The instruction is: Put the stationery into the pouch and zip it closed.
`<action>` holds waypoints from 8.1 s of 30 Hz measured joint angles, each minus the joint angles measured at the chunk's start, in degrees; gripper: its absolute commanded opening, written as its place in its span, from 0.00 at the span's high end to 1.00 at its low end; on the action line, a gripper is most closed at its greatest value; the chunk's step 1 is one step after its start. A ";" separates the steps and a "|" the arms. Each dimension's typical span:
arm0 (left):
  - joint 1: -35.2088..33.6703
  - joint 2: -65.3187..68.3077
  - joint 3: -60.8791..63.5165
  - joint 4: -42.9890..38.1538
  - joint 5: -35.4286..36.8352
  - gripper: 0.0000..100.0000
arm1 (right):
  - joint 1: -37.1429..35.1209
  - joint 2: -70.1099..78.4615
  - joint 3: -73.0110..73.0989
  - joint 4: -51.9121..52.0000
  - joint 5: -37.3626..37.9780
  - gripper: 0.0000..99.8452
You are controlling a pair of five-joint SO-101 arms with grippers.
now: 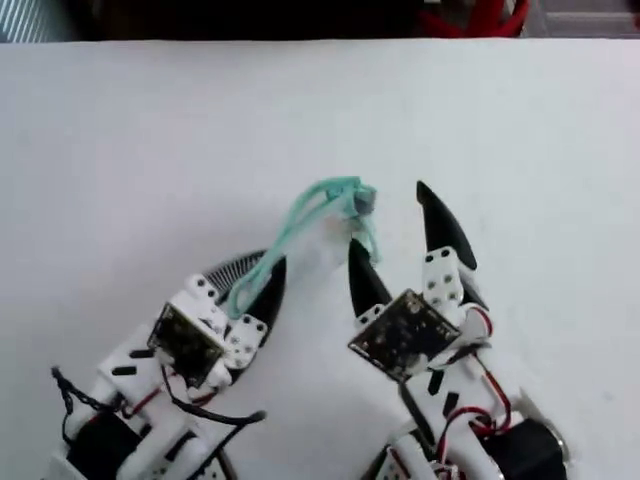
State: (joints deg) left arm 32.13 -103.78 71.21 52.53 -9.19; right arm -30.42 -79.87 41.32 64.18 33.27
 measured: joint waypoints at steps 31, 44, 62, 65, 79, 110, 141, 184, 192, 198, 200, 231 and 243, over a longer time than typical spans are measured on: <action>-1.93 7.47 2.02 -5.80 0.62 0.98 | 6.68 0.97 22.86 -20.13 -23.12 0.76; -3.34 30.51 -7.03 -11.87 6.33 0.98 | 8.97 1.85 25.49 -28.40 -24.00 0.76; -3.43 24.26 -3.60 -11.60 6.86 0.98 | 7.56 29.89 10.81 -31.82 -24.09 0.76; -3.43 24.26 -3.60 -11.60 6.86 0.98 | 7.91 30.07 10.81 -32.70 -24.09 0.76; -3.43 24.26 -3.60 -11.60 6.86 0.98 | 8.88 37.36 10.81 -37.98 -24.09 0.90; -3.96 24.26 -4.13 -10.11 16.62 0.74 | 13.80 17.05 14.68 -40.53 -17.85 0.98; 0.88 25.23 2.37 -22.42 16.53 0.84 | 15.03 41.67 -24.79 -9.76 -17.85 0.98; 10.11 19.52 16.35 -41.41 8.79 0.84 | 20.75 41.23 -12.66 -14.51 -20.48 0.98; 8.62 25.23 16.09 -45.19 8.79 0.98 | 19.69 41.23 -12.66 -14.51 -20.48 0.98; 4.75 38.68 15.38 -60.13 7.74 0.97 | 20.40 38.42 -12.57 -14.42 -20.48 0.98; 4.22 41.41 15.30 -63.21 7.38 0.97 | 21.27 36.13 -12.57 -14.07 -20.40 0.98; 5.01 44.04 5.36 -46.77 7.12 0.98 | 6.77 47.56 -61.80 22.86 -20.48 0.98; 5.01 44.04 5.10 -46.51 7.12 0.98 | 19.08 48.44 -50.20 15.21 -18.11 0.84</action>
State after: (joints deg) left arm 37.14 -59.74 76.31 6.02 -2.07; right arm -11.34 -31.43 -8.88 79.38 15.16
